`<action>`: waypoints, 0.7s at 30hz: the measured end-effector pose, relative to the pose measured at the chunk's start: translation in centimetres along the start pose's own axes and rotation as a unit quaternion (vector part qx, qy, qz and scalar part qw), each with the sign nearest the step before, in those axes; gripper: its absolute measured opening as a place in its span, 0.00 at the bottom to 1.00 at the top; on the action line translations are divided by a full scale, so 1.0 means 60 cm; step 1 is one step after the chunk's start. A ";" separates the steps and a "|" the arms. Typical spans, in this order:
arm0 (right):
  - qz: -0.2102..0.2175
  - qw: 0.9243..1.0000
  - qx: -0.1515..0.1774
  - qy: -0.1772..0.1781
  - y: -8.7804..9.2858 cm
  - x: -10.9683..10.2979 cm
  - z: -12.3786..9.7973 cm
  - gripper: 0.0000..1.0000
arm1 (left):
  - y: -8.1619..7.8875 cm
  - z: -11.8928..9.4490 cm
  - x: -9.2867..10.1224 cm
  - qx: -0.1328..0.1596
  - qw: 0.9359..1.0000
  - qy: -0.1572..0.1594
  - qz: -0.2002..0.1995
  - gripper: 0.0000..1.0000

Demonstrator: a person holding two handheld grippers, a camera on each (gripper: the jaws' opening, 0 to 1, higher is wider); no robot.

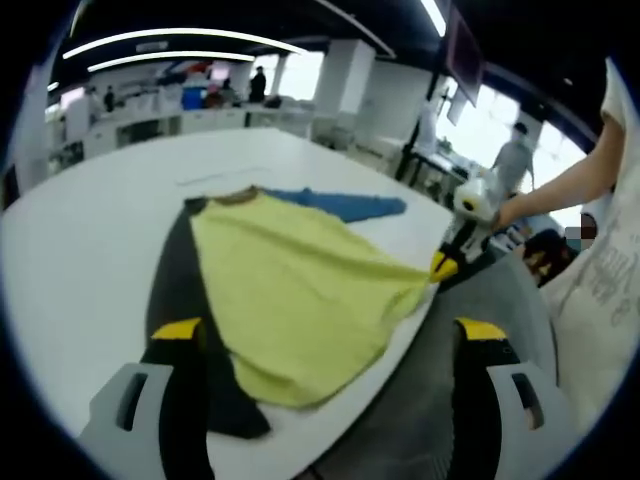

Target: Fold the garment on the visible template until the final outline fits inside the template.

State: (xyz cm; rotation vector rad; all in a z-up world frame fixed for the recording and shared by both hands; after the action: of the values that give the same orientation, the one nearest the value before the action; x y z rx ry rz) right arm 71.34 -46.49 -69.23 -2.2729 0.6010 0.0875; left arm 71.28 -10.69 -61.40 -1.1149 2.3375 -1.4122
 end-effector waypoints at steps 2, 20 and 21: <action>0.003 1.000 0.001 -0.003 0.000 -0.004 0.005 0.03 | 0.001 0.000 0.000 -0.002 1.000 0.001 0.001 0.99; 0.001 1.000 -0.026 0.005 0.014 -0.008 0.029 0.03 | 0.006 -0.010 -0.006 -0.003 1.000 -0.004 0.000 0.99; 0.001 1.000 -0.026 0.005 0.014 -0.008 0.030 0.03 | 0.006 -0.011 -0.007 -0.003 1.000 -0.005 -0.001 0.99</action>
State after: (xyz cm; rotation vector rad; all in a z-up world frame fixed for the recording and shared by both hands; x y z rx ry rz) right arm 70.73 -45.53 -70.92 -2.3247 0.6124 0.0924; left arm 71.07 -9.89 -61.44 -1.1223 2.3374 -1.3977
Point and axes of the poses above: the point that each gripper's makers call its tool centre point, and the gripper's own axes: z roughly forward along the fingers, x roughly to its right, y roughly out of its underside, the point moved 9 cm from there along -z, roughly backward along the fingers, and after that the axes turned 2 degrees about z, right-handed, at the moved point
